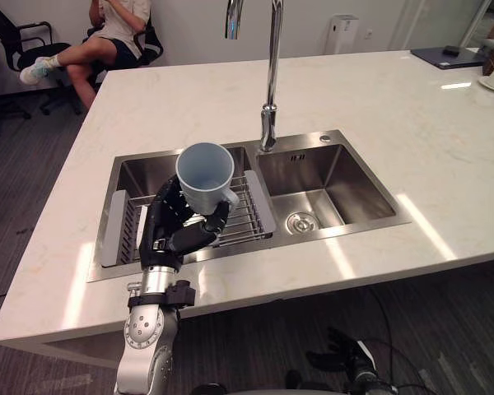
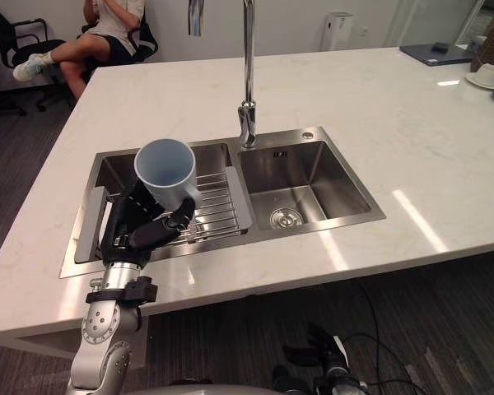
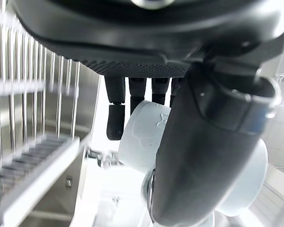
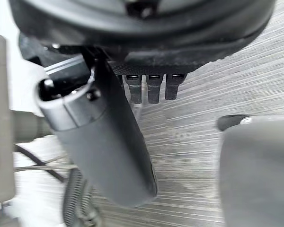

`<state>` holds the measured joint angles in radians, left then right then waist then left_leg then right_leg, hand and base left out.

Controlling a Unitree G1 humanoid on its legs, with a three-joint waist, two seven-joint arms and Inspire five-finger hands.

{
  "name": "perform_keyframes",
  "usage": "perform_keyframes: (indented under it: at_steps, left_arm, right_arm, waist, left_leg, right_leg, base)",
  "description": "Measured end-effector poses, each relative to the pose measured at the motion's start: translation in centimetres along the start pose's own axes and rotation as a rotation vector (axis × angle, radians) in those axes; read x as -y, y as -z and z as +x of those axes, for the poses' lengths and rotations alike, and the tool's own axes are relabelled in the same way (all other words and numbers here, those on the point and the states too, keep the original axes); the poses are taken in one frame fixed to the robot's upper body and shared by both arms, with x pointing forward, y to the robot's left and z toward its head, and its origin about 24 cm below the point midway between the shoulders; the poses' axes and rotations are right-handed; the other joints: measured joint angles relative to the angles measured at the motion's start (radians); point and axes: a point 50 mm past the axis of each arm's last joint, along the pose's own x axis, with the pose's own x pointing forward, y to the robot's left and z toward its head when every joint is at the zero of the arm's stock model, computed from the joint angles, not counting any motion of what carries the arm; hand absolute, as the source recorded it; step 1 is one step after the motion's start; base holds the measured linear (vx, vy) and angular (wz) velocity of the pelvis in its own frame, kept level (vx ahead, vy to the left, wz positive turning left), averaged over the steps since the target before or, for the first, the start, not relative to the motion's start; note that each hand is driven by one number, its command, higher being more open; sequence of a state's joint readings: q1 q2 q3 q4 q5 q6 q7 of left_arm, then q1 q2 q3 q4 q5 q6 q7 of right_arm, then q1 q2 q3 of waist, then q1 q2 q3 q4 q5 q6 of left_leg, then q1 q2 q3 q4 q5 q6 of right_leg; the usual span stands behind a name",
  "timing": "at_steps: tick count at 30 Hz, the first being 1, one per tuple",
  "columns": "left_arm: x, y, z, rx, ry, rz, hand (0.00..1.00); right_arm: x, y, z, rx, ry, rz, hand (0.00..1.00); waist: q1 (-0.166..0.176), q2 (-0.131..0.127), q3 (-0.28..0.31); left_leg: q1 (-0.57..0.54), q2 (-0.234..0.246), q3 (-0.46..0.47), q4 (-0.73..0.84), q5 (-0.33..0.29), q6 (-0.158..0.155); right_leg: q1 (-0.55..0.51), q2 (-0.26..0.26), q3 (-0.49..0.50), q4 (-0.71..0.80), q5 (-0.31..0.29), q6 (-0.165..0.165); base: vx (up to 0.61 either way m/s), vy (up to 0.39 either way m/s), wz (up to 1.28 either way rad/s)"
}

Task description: Walk over to the sink, pick up the cup, carry it to the dishwasher, place the cup inside the dishwasher, then close the dishwasher door

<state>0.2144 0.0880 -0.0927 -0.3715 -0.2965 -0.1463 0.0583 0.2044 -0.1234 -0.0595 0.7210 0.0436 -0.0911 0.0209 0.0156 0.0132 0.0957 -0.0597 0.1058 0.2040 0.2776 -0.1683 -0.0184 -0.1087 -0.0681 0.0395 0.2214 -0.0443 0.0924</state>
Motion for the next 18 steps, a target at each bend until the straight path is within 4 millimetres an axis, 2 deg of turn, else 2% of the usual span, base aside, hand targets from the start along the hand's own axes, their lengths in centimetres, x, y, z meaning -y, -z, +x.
perform_keyframes:
  at_steps: [1, 2, 3, 4, 5, 7, 8, 10, 11, 15, 16, 17, 18]
  left_arm:
    - [0.4, -0.6, 0.0, 0.027, 0.007, -0.014, 0.3]
    - [0.4, -0.8, 0.0, 0.04, 0.006, -0.02, 0.3]
    - [0.5, -0.8, 0.0, 0.041, 0.005, -0.022, 0.3]
    - [0.4, -0.9, -0.1, 0.046, 0.0, -0.024, 0.3]
    - [0.4, -1.1, -0.2, 0.053, -0.004, -0.025, 0.3]
    - [0.4, -1.1, -0.2, 0.057, -0.016, -0.045, 0.3]
    - [0.8, -1.0, -0.3, 0.054, -0.009, -0.06, 0.3]
    - [1.2, -0.9, -0.3, 0.054, -0.004, -0.078, 0.3]
    - [1.5, -0.6, -0.3, 0.038, -0.001, -0.091, 0.3]
    - [2.0, -0.2, -0.4, 0.013, 0.022, -0.11, 0.3]
    - [2.0, -0.3, -0.4, 0.017, 0.018, -0.118, 0.3]
    - [2.3, -0.5, -0.4, 0.025, 0.028, -0.126, 0.3]
    - [2.5, -0.6, -0.3, 0.03, 0.036, -0.135, 0.3]
  right_arm:
    - [-0.2, -0.9, 0.2, 0.034, 0.001, 0.009, 0.9]
    - [-0.4, -1.3, 0.1, 0.054, 0.002, 0.016, 0.9]
    - [-0.5, -1.4, 0.2, 0.06, 0.001, 0.02, 0.9]
    - [-0.7, -1.8, 0.2, 0.074, -0.003, 0.031, 0.9]
    - [-0.8, -2.1, 0.3, 0.083, -0.006, 0.034, 0.9]
    - [-0.7, -3.3, 0.8, 0.118, 0.001, 0.027, 0.9]
    - [-0.7, -4.0, 1.0, 0.14, 0.009, 0.027, 0.9]
    - [-0.7, -5.0, 1.2, 0.171, 0.014, 0.054, 0.9]
    - [-0.5, -5.2, 1.3, 0.178, 0.03, 0.066, 0.9]
    - [-0.2, -3.9, 1.0, 0.136, 0.064, 0.116, 0.9]
    - [-0.2, -3.9, 1.0, 0.138, 0.077, 0.13, 0.9]
    - [-0.1, -3.9, 0.7, 0.149, 0.094, 0.156, 0.9]
    - [0.1, -3.7, 0.5, 0.15, 0.105, 0.163, 0.9]
  waist:
    - [0.006, 0.003, 0.007]
    - [0.017, 0.0, 0.006]
    - [0.025, -0.004, 0.004]
    - [0.045, -0.015, -0.008]
    - [0.056, -0.022, -0.014]
    - [0.092, -0.029, -0.021]
    - [0.111, -0.017, -0.03]
    - [0.11, -0.017, -0.028]
    - [0.105, 0.003, -0.012]
    - [0.09, 0.014, 0.013]
    - [0.084, 0.007, 0.016]
    - [0.075, -0.007, 0.024]
    - [0.073, -0.004, 0.025]
  left_leg:
    - [-0.009, 0.004, 0.001, 0.008, -0.001, 0.015]
    - [-0.014, 0.003, -0.001, 0.022, -0.001, 0.017]
    - [-0.015, 0.001, -0.002, 0.028, -0.001, 0.017]
    - [-0.035, -0.001, -0.003, 0.048, 0.006, 0.007]
    - [-0.053, -0.002, -0.002, 0.06, 0.007, 0.006]
    - [-0.111, -0.003, -0.006, 0.072, 0.03, -0.007]
    - [-0.129, 0.0, -0.003, 0.038, 0.063, -0.003]
    - [-0.183, 0.004, -0.016, 0.043, 0.088, -0.008]
    - [-0.204, 0.016, -0.043, 0.06, 0.095, -0.012]
    - [-0.21, 0.024, -0.124, 0.092, 0.12, -0.043]
    - [-0.208, 0.013, -0.143, 0.052, 0.153, -0.066]
    - [-0.216, 0.018, -0.113, 0.093, 0.128, -0.031]
    - [-0.226, 0.025, -0.101, 0.159, 0.092, -0.004]
  right_leg:
    - [-0.026, -0.007, -0.013, 0.099, -0.046, 0.0]
    - [-0.061, -0.022, -0.044, 0.311, -0.128, 0.002]
    - [-0.06, -0.03, -0.054, 0.386, -0.152, 0.012]
    - [-0.043, -0.041, -0.062, 0.474, -0.189, 0.038]
    - [-0.035, -0.046, -0.062, 0.483, -0.206, 0.043]
    - [-0.051, -0.035, -0.072, 0.387, -0.22, 0.049]
    - [-0.035, -0.021, -0.07, 0.295, -0.222, 0.044]
    - [-0.018, -0.001, -0.065, 0.18, -0.224, -0.008]
    - [0.0, 0.016, -0.078, 0.139, -0.203, -0.034]
    - [0.064, 0.032, -0.153, 0.105, -0.178, -0.051]
    - [0.061, 0.016, -0.18, 0.108, -0.172, -0.06]
    - [0.058, -0.005, -0.213, 0.11, -0.164, -0.061]
    - [0.057, -0.014, -0.233, 0.11, -0.16, -0.058]
  base:
    - [-0.13, 0.017, 0.12]
    - [-0.12, 0.0, 0.12]
    - [-0.05, -0.017, 0.08]
    - [-0.03, -0.035, 0.01]
    - [-0.07, -0.11, 0.0]
    - [-0.09, -0.099, -0.05]
    - [-0.14, -0.082, -0.04]
    - [-0.13, -0.084, 0.11]
    - [-0.13, -0.042, 0.26]
    - [-0.21, -0.055, 0.55]
    - [-0.23, -0.017, 0.67]
    - [-0.24, 0.005, 0.77]
    - [-0.25, 0.047, 0.79]
